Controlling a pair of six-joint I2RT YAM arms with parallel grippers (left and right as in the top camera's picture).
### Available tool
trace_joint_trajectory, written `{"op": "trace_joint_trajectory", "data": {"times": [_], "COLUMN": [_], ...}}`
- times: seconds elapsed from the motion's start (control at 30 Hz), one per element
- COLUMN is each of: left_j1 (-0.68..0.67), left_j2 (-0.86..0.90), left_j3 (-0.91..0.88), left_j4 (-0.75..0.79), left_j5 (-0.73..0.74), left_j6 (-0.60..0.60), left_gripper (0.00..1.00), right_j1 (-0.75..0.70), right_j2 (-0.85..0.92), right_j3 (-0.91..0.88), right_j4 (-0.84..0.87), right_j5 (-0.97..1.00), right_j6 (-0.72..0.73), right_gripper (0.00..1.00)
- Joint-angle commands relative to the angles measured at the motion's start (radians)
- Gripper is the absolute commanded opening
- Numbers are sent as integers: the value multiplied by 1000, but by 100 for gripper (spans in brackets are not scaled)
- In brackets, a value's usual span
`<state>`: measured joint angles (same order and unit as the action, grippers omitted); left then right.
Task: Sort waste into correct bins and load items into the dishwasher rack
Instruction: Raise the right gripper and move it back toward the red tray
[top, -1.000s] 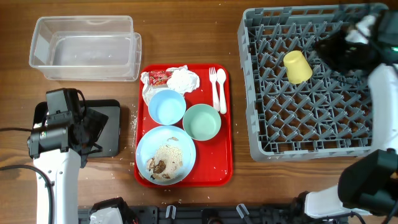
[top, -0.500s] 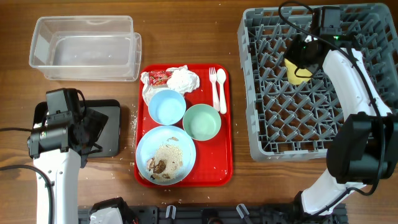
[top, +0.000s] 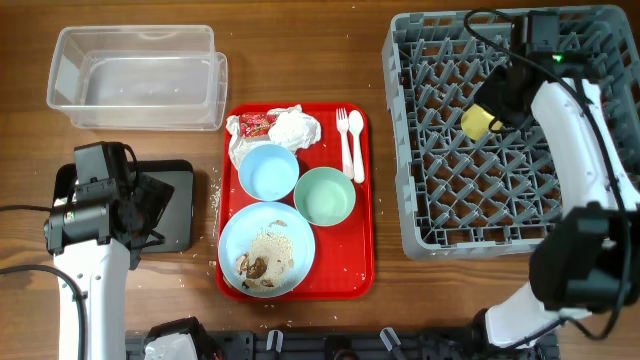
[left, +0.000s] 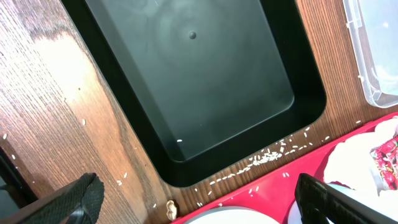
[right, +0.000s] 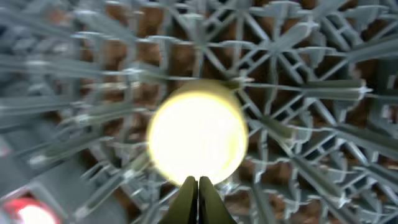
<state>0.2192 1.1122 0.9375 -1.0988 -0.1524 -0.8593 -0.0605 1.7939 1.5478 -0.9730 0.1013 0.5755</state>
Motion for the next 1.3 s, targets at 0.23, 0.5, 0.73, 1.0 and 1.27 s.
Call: {"op": "trace_joint_trajectory", "data": {"times": [0.23,0.5,0.73,1.0,1.27], "left_j1": [2,2,2,2,2], "left_j2": [-11,-11,-11,-11,-11], "left_j3": [-2,-2,-2,-2,-2], "left_j4": [2,2,2,2,2], "left_j5": [-17,-17,-17,-17,-17], "left_j6": [-13,-13,-13,-13,-13], "left_gripper": [100,100,100,100,100], "right_j1": [262,400,394,394,394], "right_j2": [-68,101,145,216,226], "right_j3": [-11,-17,-17,-19,-19], "right_j4": [53,91,101,155,188], "right_j5": [-317,1,59,-58,-58], "right_j6": [-287,-286,-352,-363,-337], "right_gripper": [78,84,82,49,31]}}
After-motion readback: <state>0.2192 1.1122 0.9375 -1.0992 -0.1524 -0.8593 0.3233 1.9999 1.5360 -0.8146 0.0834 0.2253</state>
